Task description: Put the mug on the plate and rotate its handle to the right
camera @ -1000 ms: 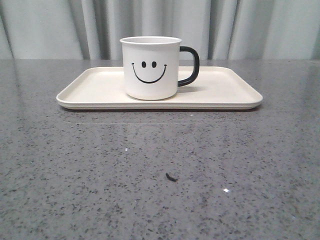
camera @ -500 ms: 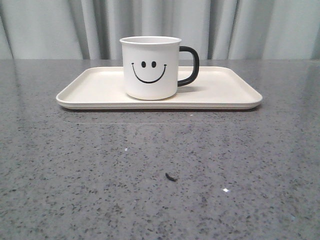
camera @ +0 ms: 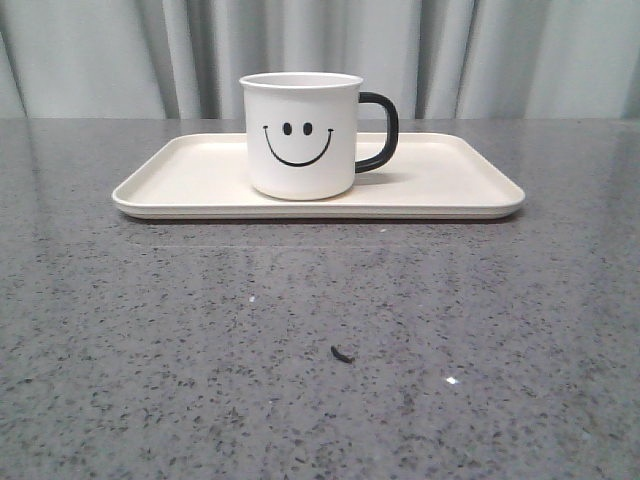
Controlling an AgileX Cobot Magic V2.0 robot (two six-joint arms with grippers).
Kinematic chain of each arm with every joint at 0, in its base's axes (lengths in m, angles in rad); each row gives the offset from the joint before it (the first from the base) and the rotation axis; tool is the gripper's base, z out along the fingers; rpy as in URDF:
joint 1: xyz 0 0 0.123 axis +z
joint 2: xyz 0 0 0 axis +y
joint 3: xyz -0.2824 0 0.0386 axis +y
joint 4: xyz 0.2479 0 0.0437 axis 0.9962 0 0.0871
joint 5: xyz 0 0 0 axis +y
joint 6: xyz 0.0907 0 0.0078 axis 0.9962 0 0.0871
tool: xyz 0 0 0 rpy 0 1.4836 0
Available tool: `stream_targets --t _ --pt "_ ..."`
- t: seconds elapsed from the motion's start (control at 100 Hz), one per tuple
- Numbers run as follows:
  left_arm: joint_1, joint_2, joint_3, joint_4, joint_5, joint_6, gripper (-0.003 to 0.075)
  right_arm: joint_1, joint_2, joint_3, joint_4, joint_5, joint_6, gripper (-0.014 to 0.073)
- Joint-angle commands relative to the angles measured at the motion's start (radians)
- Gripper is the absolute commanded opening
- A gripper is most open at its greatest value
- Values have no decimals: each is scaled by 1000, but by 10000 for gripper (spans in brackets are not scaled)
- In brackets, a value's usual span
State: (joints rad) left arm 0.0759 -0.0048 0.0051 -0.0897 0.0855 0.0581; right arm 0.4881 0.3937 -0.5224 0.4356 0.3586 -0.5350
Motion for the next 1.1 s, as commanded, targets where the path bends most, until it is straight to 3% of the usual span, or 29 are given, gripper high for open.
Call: stream_targets --t 0.0,0.53,0.68,0.8,0.97,1.09 --pt "2 -33 4 -8 -73 0 -19 -4 4 -26 15 -81 -1 -63" --pt "2 -33 4 -8 -73 0 -19 -4 0 -26 12 -104 -1 -63" --pt "2 -33 4 -8 -73 0 -19 -17 -1 -5 -73 -186 15 -63" --pt "2 -33 4 -8 -73 0 -19 -61 -17 51 -159 -288 170 -63" --pt "2 -33 4 -8 -73 0 -19 -150 -93 180 -406 -425 470 -63" --pt "2 -33 4 -8 -73 0 -19 -231 -162 274 -507 -487 594 -63"
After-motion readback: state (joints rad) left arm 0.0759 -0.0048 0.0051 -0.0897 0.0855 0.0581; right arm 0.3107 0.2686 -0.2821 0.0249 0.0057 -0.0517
